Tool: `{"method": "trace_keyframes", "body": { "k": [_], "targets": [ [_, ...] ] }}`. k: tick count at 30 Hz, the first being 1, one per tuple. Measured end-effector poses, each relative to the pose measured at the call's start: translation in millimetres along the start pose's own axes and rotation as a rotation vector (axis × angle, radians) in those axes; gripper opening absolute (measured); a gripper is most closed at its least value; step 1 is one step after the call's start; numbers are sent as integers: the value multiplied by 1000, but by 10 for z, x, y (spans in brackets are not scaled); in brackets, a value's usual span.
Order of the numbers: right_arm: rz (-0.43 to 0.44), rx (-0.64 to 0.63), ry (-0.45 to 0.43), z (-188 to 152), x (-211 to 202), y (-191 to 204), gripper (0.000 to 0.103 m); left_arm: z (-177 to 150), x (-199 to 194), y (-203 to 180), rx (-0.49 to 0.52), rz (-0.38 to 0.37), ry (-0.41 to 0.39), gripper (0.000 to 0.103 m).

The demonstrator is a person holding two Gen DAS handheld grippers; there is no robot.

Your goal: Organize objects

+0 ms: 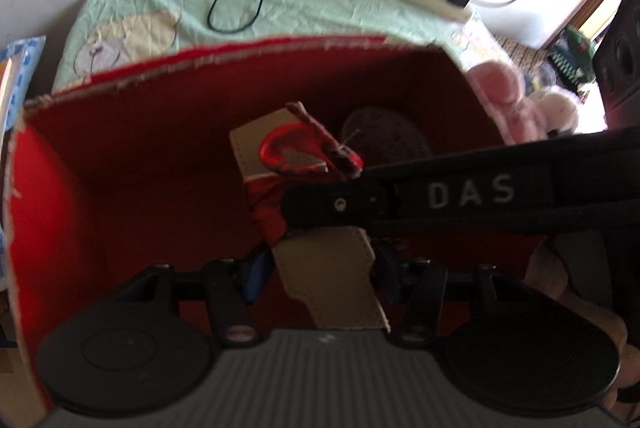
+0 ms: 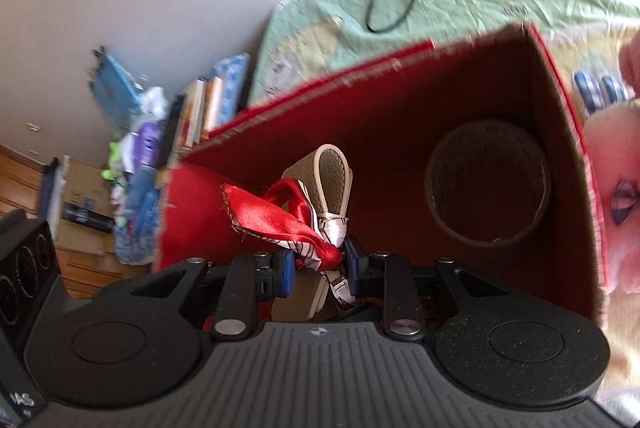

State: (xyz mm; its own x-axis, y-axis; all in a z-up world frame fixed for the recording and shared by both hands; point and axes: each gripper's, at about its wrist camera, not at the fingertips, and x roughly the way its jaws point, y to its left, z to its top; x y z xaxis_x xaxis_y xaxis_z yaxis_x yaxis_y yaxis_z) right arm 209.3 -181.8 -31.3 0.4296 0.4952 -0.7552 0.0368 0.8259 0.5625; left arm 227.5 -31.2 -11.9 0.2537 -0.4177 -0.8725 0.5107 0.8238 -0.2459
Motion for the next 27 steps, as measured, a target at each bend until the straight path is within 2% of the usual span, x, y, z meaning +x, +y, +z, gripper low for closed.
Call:
{"method": "trace_keyframes", "body": {
  "k": [5, 8, 14, 16, 21, 23, 27],
  "targets": [
    [-122, -41, 38, -5, 169, 2, 27, 6, 98, 53, 21, 11, 23, 67],
    [-164, -41, 60, 12, 226, -13, 27, 8, 99, 109, 20, 4, 28, 68],
    [-308, -95, 59, -23, 240, 76, 26, -45, 96, 141, 24, -6, 39, 77],
    [-329, -84, 60, -28, 234, 55, 26, -54, 113, 162, 14, -15, 45, 78],
    [-388, -110, 66, -72, 246, 79, 26, -75, 152, 98, 35, 60, 48, 77],
    [-396, -115, 68, -99, 255, 72, 27, -82, 179, 73, 42, 98, 56, 77],
    [-374, -58, 67, -88, 221, -19, 28, -84, 188, 92, 38, 117, 59, 78]
  ]
}}
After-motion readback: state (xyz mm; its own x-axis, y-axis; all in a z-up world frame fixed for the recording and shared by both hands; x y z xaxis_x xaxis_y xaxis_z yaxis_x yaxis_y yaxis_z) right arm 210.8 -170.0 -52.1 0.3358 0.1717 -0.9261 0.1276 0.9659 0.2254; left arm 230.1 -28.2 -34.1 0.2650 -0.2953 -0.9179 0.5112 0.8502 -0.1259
